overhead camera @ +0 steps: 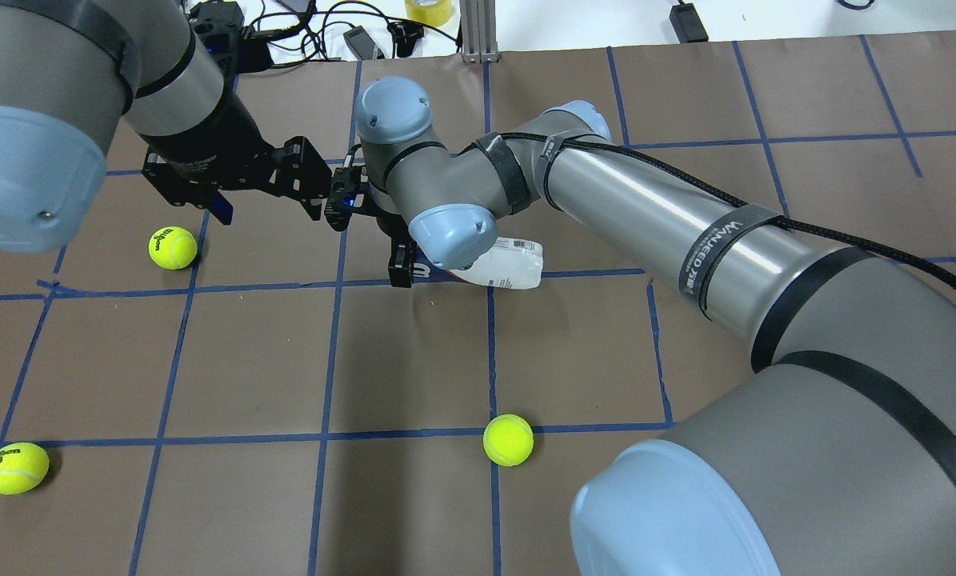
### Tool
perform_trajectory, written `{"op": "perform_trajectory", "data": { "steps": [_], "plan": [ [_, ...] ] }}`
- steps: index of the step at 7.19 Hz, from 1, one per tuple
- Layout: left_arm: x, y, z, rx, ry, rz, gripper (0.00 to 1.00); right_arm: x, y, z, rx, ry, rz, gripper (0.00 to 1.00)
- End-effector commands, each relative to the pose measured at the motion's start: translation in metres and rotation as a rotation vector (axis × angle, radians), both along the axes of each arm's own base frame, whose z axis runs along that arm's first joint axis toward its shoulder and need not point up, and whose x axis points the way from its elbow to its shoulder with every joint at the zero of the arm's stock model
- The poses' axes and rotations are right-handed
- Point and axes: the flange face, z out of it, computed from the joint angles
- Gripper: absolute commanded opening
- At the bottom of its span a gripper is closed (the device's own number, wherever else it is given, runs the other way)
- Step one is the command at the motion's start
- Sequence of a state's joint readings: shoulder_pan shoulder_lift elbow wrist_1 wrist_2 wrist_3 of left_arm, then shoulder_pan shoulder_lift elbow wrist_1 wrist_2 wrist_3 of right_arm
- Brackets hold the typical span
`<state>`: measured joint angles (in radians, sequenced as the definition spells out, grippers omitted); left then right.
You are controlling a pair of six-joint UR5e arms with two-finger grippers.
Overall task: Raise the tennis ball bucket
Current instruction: 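Lower the held can onto the table center, lying on its side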
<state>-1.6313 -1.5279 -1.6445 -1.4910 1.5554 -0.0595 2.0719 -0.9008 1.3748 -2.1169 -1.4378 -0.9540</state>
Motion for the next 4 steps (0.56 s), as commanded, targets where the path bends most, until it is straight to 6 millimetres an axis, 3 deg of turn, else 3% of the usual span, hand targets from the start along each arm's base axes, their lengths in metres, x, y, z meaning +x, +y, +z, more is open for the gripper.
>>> {"op": "perform_trajectory", "data": {
  "steps": [1,4],
  "plan": [
    [0.0,0.0,0.0,0.0,0.0,0.001,1.0,0.012,-0.003,-0.004,-0.019,-0.113,0.012,1.0],
    [0.0,0.0,0.001,-0.002,0.0,0.001,1.0,0.001,-0.01,0.002,-0.018,-0.111,0.002,1.0]
  ]
}}
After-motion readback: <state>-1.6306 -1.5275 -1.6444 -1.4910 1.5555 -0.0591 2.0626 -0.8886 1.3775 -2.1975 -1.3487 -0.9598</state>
